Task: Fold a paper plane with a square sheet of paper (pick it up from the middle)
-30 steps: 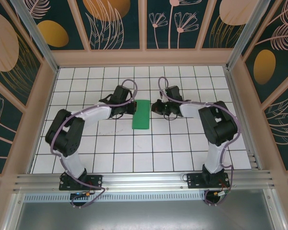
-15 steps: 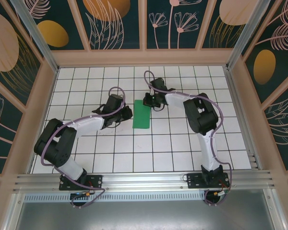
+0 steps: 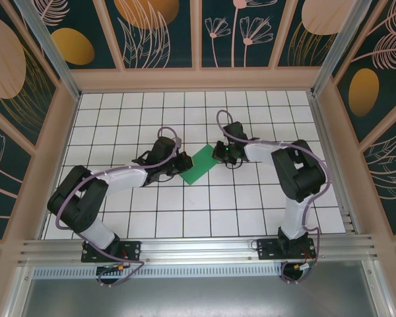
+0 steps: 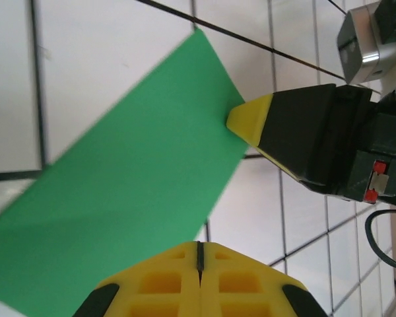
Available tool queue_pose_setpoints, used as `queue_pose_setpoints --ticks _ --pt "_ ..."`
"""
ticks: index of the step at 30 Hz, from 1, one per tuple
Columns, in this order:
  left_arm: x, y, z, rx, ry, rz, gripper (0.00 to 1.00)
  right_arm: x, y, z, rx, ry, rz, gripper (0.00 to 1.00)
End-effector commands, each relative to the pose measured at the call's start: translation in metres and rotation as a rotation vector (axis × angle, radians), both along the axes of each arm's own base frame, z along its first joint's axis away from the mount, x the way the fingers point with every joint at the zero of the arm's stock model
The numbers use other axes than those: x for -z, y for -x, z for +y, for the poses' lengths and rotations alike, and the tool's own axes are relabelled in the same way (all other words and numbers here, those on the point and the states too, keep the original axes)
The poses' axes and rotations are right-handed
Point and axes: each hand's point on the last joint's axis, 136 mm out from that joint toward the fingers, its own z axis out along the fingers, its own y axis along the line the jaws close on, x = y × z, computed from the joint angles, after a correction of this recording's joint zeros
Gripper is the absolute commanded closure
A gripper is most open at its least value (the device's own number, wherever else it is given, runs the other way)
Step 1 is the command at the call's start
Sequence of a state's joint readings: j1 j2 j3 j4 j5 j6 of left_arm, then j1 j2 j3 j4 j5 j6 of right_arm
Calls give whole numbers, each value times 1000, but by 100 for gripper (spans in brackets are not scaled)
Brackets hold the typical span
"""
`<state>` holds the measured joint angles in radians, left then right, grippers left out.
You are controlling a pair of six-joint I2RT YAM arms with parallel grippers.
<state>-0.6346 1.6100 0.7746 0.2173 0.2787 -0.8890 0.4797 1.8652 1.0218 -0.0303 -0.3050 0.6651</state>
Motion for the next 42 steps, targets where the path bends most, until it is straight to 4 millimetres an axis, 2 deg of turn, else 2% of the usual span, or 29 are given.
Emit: queue_pose_setpoints --ticks 1,3,6,8,10,14,21,31,42 --pt "-14 5 -25 13 89 -17 97 -50 -6 11 -32 -189 -128 100" --pt "-10 6 -31 6 86 -5 100 -50 6 12 -69 -209 -121 100" --pt "1 7 -38 6 69 33 100 -42 23 14 -101 -237 -88 100" --pt "7 10 -42 12 60 55 100 -35 30 14 -108 -234 -66 100" --pt "22 12 -45 9 48 95 100 -30 35 16 -118 -242 -53 100" --pt "33 10 -47 1 24 124 100 -24 42 24 -143 -251 -30 100" --pt "43 7 -47 -8 -11 149 100 -8 46 34 -174 -250 15 100" --pt "61 6 -46 -14 -55 187 100 4 53 33 -190 -233 50 100" --pt "88 16 -25 -60 -172 258 100 25 47 23 -161 -135 71 100"
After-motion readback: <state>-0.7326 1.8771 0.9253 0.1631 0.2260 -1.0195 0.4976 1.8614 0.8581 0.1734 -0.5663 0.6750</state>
